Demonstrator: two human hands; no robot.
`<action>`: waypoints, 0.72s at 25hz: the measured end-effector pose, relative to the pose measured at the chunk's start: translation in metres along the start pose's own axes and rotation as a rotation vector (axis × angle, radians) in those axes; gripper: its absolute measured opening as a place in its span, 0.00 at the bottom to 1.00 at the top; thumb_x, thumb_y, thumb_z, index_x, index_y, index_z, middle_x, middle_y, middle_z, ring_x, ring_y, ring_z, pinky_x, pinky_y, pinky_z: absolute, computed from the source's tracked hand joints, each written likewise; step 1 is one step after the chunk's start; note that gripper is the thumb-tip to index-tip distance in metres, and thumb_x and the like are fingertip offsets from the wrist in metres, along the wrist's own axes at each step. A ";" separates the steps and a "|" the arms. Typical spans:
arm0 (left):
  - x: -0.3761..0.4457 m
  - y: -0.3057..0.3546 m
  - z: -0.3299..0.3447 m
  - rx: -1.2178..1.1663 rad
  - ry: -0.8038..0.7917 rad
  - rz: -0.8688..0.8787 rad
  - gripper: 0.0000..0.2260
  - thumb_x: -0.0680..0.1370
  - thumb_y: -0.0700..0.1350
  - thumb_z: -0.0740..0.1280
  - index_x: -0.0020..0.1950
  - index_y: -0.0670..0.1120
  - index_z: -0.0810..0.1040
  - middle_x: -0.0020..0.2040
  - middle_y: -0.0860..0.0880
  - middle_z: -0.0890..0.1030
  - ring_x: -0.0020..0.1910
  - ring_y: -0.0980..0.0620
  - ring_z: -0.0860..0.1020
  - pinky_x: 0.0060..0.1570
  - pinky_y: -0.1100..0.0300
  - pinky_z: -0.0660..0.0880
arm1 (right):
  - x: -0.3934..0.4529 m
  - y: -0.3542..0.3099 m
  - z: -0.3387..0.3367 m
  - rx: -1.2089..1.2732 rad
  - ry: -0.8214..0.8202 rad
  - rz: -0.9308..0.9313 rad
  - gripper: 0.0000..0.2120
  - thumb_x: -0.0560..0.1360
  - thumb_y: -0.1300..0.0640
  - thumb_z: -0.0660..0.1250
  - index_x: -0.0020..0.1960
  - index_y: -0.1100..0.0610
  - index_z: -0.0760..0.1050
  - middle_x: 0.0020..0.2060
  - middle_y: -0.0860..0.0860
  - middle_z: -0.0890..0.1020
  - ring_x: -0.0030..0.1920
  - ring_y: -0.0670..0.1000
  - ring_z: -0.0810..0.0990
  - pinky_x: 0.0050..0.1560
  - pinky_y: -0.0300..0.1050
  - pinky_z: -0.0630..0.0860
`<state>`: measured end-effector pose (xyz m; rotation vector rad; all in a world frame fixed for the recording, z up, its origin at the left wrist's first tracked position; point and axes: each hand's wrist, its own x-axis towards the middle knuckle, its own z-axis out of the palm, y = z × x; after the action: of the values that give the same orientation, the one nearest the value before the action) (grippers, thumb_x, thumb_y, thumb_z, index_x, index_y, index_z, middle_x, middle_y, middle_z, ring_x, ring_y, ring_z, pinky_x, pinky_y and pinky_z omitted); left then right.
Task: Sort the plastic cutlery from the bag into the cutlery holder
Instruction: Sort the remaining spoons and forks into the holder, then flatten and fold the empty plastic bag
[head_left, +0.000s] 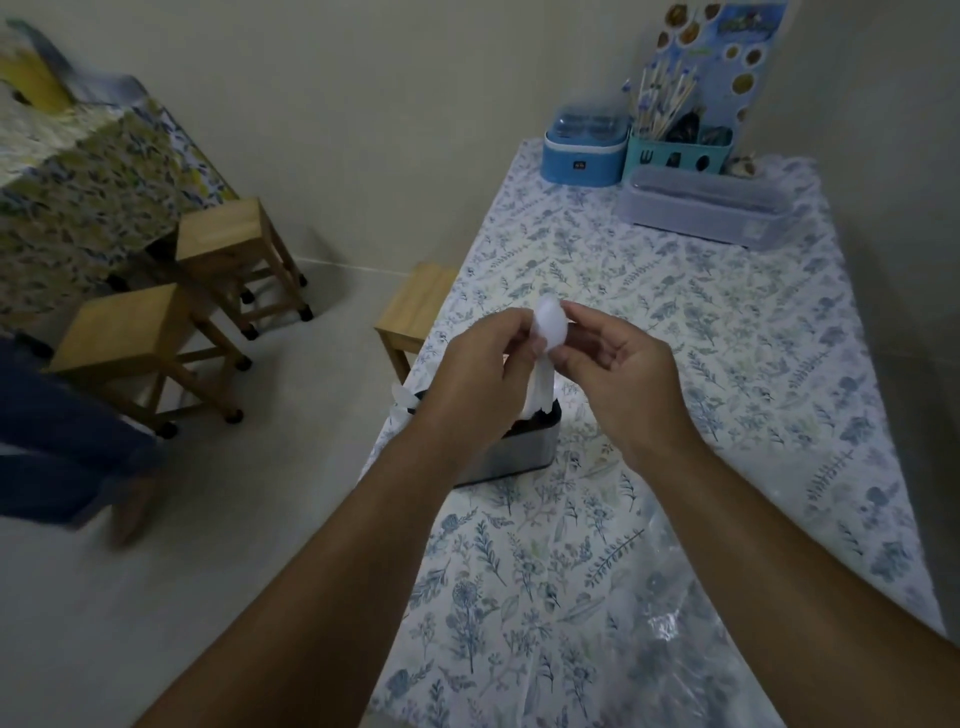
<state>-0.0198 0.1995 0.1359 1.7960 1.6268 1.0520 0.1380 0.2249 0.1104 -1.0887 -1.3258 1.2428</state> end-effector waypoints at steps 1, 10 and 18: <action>0.000 -0.003 0.003 -0.006 0.002 -0.006 0.05 0.83 0.43 0.63 0.53 0.46 0.79 0.45 0.54 0.81 0.48 0.55 0.80 0.48 0.59 0.77 | 0.002 0.003 0.000 -0.018 0.002 -0.006 0.21 0.75 0.69 0.72 0.67 0.57 0.79 0.56 0.51 0.87 0.58 0.48 0.85 0.63 0.53 0.80; -0.009 -0.013 0.027 0.269 -0.092 -0.133 0.09 0.84 0.42 0.60 0.61 0.45 0.78 0.52 0.48 0.80 0.53 0.51 0.78 0.46 0.64 0.66 | -0.003 0.031 -0.006 -0.325 -0.059 0.085 0.20 0.75 0.61 0.75 0.66 0.51 0.80 0.56 0.42 0.84 0.57 0.39 0.82 0.57 0.35 0.80; -0.064 -0.001 0.069 0.189 -0.025 0.081 0.12 0.80 0.41 0.65 0.63 0.46 0.80 0.58 0.51 0.79 0.59 0.55 0.75 0.59 0.62 0.73 | -0.066 0.043 -0.058 -0.636 0.078 -0.011 0.12 0.77 0.59 0.72 0.59 0.49 0.82 0.47 0.42 0.81 0.50 0.44 0.78 0.48 0.37 0.75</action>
<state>0.0361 0.1463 0.0815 2.0035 1.6997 0.9327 0.2028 0.1695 0.0620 -1.5423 -1.7148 0.7653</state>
